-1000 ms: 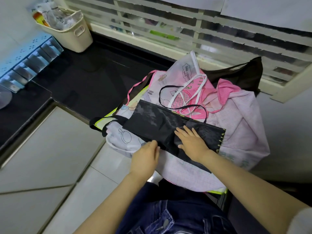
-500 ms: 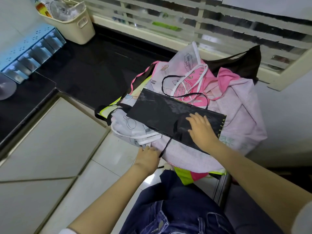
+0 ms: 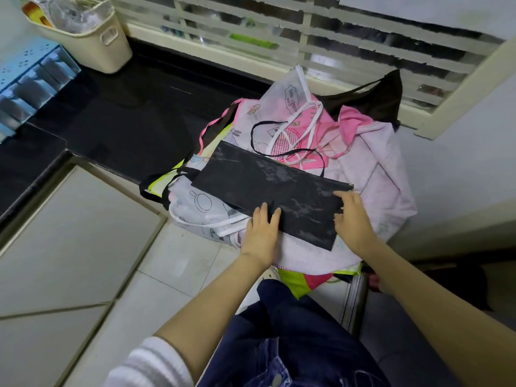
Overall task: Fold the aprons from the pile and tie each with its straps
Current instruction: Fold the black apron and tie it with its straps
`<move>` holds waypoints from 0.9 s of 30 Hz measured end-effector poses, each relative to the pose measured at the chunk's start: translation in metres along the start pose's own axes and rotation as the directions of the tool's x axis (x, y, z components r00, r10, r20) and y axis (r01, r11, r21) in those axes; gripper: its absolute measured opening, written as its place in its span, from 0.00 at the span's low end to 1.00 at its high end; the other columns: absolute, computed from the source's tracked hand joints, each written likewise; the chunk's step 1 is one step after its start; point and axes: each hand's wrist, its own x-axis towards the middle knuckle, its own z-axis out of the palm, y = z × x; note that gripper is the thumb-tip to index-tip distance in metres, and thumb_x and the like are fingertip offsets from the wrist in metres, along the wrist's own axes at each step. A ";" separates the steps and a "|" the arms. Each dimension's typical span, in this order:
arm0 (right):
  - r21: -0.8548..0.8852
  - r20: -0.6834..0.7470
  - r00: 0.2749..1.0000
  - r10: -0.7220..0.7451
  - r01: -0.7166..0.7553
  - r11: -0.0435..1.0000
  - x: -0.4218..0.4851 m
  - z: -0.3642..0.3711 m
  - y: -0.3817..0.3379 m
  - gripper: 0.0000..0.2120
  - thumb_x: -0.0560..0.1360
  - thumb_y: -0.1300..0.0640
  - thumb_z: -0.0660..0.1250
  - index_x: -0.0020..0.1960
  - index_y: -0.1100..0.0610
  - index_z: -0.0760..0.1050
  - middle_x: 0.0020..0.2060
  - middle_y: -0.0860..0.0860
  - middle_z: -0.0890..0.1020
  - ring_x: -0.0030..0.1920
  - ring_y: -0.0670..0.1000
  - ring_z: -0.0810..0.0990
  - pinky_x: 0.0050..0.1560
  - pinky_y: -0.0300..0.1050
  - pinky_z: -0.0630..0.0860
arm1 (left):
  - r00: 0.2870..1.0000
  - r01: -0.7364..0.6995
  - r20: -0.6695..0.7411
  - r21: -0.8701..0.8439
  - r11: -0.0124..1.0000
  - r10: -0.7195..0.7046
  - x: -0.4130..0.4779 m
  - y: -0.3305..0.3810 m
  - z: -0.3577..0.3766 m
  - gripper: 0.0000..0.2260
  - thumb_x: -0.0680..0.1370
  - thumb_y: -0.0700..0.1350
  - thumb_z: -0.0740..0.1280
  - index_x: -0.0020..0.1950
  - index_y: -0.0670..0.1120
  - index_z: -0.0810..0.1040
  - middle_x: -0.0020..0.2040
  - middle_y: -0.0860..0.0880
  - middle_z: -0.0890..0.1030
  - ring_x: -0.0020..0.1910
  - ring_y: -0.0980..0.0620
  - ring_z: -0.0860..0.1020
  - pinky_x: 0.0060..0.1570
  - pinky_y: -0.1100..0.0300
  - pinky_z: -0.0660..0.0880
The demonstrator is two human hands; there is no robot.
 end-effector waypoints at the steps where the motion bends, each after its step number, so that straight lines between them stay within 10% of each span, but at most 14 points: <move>1: 0.011 0.005 1.000 -0.020 0.020 1.000 -0.004 -0.001 -0.002 0.21 0.75 0.71 0.60 0.67 0.61 0.68 0.63 0.59 0.67 0.59 0.58 0.73 0.63 0.55 0.70 | 0.996 0.029 -0.077 -0.072 0.997 -0.035 -0.002 -0.001 0.003 0.29 0.74 0.33 0.62 0.74 0.43 0.58 0.72 0.38 0.58 0.70 0.39 0.58 0.69 0.49 0.61; 5: -0.054 0.173 0.984 -0.052 0.062 0.997 -0.029 0.008 -0.007 0.17 0.76 0.69 0.60 0.64 0.62 0.72 0.60 0.57 0.72 0.56 0.56 0.76 0.58 0.44 0.72 | 0.930 0.127 -0.275 -0.385 0.914 -0.245 0.000 -0.011 0.014 0.20 0.68 0.26 0.60 0.60 0.36 0.69 0.55 0.36 0.68 0.52 0.38 0.69 0.52 0.46 0.72; 14: -0.087 0.453 0.891 -0.004 0.048 0.995 -0.053 0.028 -0.021 0.22 0.74 0.71 0.58 0.66 0.61 0.71 0.59 0.56 0.76 0.59 0.52 0.76 0.59 0.35 0.69 | 0.842 0.244 -0.266 -0.589 0.771 -0.469 0.004 -0.038 0.008 0.12 0.73 0.26 0.58 0.54 0.37 0.67 0.54 0.39 0.67 0.45 0.45 0.68 0.44 0.58 0.66; 21: -0.483 0.521 0.834 -0.182 0.464 0.742 -0.046 0.024 -0.019 0.29 0.71 0.69 0.62 0.68 0.51 0.65 0.60 0.51 0.68 0.58 0.52 0.69 0.45 0.42 0.66 | 0.908 0.172 -0.120 -0.766 0.620 -0.400 -0.006 -0.053 0.014 0.16 0.73 0.26 0.58 0.53 0.44 0.62 0.49 0.42 0.68 0.44 0.46 0.69 0.41 0.60 0.71; 27: -0.488 0.555 0.787 -0.270 0.570 0.661 -0.034 0.024 -0.011 0.21 0.76 0.62 0.59 0.67 0.50 0.70 0.60 0.49 0.73 0.61 0.53 0.70 0.60 0.44 0.63 | 0.996 0.078 0.011 -0.588 0.805 -0.089 -0.034 -0.052 0.023 0.14 0.76 0.31 0.59 0.55 0.47 0.65 0.54 0.49 0.66 0.48 0.47 0.70 0.51 0.55 0.75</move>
